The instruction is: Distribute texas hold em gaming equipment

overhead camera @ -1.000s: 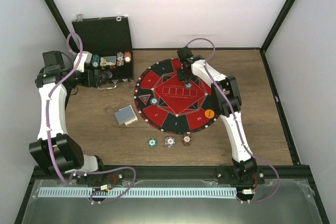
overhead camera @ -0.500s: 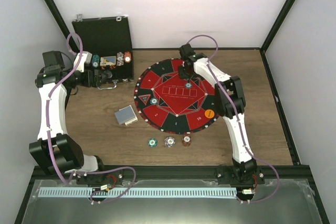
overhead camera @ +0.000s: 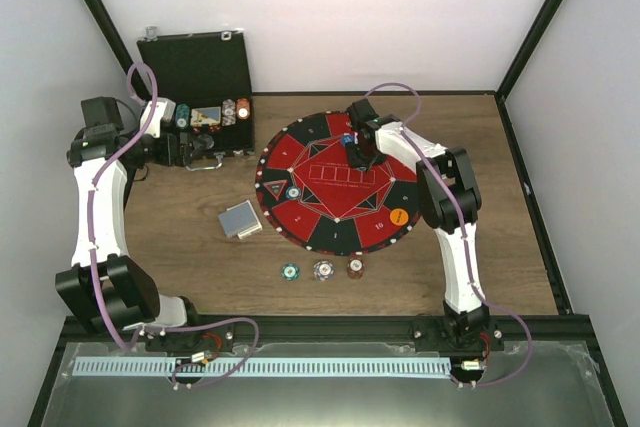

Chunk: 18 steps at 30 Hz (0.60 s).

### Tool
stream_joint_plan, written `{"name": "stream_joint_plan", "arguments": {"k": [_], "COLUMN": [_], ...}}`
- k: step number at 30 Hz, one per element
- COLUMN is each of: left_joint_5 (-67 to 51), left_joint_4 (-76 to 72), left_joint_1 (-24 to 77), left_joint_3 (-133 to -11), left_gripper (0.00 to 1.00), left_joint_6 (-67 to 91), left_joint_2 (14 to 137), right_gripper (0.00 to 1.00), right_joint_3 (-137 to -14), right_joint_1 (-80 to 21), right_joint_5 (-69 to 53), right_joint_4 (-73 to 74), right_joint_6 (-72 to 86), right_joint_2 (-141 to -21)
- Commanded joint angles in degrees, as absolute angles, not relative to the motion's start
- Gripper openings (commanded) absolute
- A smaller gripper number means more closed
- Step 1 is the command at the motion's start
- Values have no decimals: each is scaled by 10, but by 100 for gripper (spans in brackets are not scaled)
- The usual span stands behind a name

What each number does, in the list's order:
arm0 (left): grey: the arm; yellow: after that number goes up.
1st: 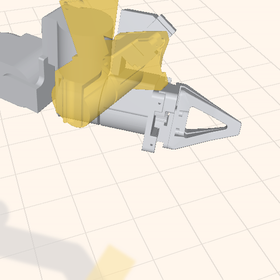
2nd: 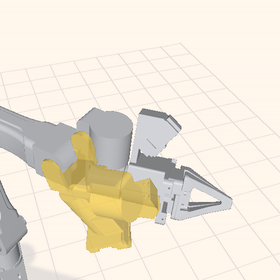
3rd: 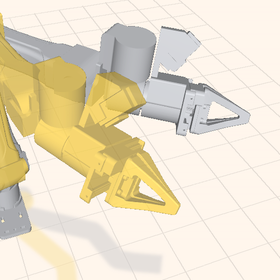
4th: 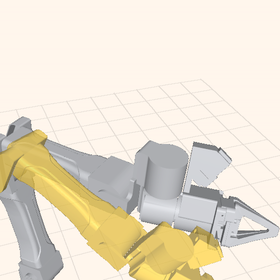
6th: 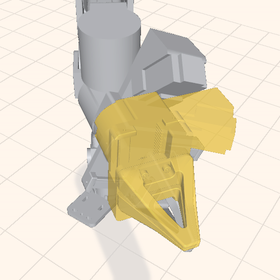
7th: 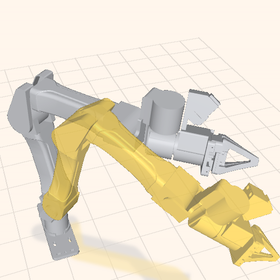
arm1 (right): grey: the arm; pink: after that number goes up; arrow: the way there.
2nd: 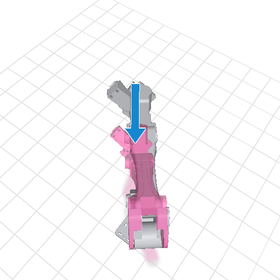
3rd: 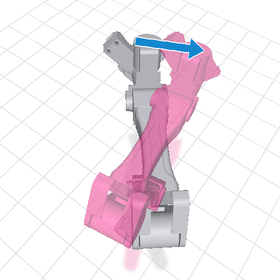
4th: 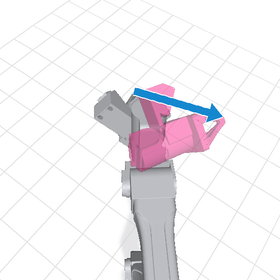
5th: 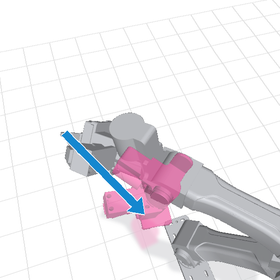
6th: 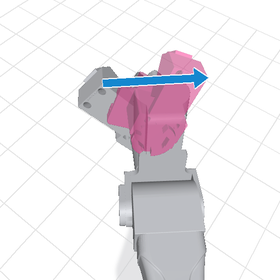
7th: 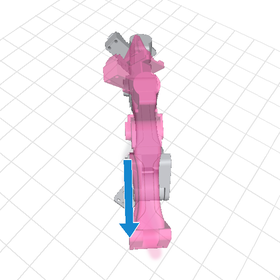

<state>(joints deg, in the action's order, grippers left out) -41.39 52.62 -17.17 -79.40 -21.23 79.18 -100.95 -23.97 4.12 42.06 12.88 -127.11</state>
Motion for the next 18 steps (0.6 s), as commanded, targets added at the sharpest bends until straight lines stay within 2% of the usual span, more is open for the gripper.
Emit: {"name": "stream_joint_plan", "arguments": {"k": [1, 10, 18], "left_joint_5": [-427, -431, -433], "left_joint_4": [529, 526, 527], "left_joint_1": [-175, -174, -174], "left_joint_3": [-802, -803, -804], "left_gripper": [100, 100, 100], "left_joint_6": [-215, -213, -213], "left_joint_2": [787, 790, 789], "right_gripper": [16, 26, 65], "right_joint_3": [-1023, -1038, -1038], "right_joint_1": [-234, -234, -235], "right_joint_5": [30, 26, 36], "right_joint_4": [400, 403, 409], "right_joint_6": [128, 122, 119], "right_joint_2": [-1273, -1298, -1294]}}
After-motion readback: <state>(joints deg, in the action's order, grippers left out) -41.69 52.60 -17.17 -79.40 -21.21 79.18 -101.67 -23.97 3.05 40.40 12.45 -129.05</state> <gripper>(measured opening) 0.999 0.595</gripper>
